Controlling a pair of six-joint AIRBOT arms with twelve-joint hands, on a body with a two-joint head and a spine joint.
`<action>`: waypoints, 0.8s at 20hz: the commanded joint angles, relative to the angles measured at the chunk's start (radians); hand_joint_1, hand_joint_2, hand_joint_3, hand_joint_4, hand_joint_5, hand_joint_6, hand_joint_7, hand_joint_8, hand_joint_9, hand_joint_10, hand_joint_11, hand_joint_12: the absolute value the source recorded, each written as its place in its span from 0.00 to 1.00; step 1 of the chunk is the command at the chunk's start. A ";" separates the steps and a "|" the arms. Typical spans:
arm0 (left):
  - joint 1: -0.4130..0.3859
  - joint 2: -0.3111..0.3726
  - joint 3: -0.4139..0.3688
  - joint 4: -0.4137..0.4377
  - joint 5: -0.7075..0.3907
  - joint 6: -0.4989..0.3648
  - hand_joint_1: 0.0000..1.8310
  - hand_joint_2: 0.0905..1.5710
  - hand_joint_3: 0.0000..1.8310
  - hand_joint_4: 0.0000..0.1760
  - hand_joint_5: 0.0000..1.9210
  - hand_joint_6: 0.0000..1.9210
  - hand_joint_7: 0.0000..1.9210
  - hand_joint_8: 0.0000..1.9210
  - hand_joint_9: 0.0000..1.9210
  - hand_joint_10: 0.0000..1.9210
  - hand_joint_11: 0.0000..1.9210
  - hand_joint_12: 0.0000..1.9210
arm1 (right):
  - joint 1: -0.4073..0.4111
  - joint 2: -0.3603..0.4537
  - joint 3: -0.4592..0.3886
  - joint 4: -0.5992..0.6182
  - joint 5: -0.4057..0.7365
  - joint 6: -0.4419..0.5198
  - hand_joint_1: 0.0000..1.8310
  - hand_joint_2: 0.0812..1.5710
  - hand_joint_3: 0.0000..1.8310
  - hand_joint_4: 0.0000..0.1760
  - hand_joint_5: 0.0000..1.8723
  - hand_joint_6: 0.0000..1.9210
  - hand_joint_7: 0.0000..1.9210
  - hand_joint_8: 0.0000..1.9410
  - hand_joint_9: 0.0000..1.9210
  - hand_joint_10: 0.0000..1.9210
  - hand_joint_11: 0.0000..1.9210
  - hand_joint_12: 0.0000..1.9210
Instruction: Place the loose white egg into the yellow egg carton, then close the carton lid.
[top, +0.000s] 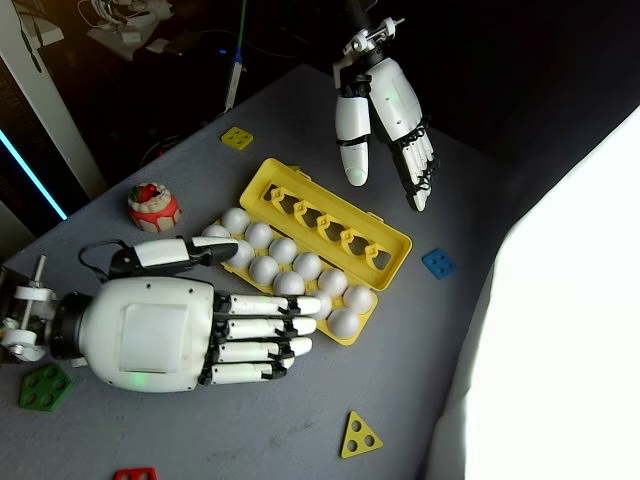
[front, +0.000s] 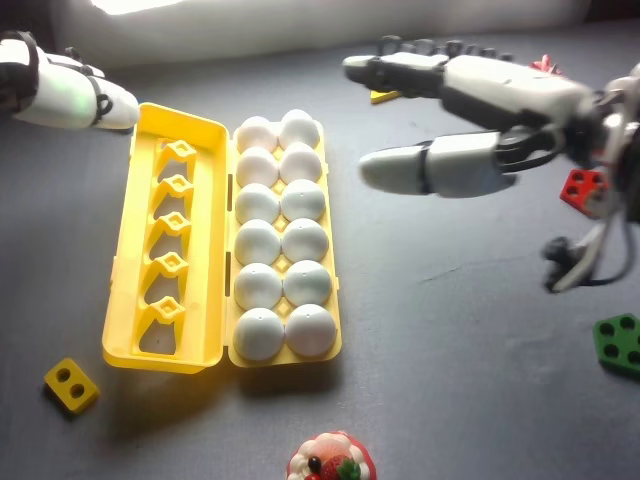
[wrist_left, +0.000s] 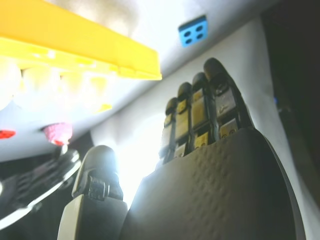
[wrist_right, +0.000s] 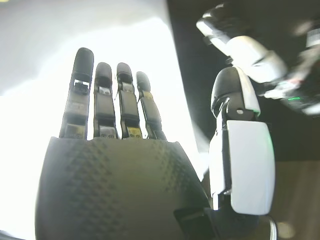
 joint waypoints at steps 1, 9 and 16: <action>-0.005 0.001 0.012 0.016 0.037 -0.007 0.00 0.84 0.00 0.10 0.04 0.00 0.06 0.00 0.04 0.00 0.00 0.16 | 0.013 0.024 -0.008 0.003 0.094 0.001 0.27 0.69 0.00 0.00 0.08 0.02 0.08 0.00 0.02 0.11 0.00 0.25; 0.011 -0.009 0.069 -0.202 0.021 -0.008 0.03 0.86 0.00 0.00 0.18 0.02 0.20 0.01 0.19 0.03 0.00 0.50 | 0.064 0.236 -0.126 0.049 -0.046 -0.047 0.28 0.69 0.00 0.00 0.10 0.01 0.08 0.00 0.04 0.06 0.00 0.21; 0.040 -0.012 0.081 -0.368 0.028 -0.037 0.01 0.88 0.00 0.00 0.28 0.01 0.34 0.02 0.24 0.18 0.00 0.69 | 0.088 0.335 -0.130 0.068 -0.183 -0.047 0.29 0.69 0.00 0.00 0.11 0.01 0.09 0.00 0.05 0.05 0.00 0.31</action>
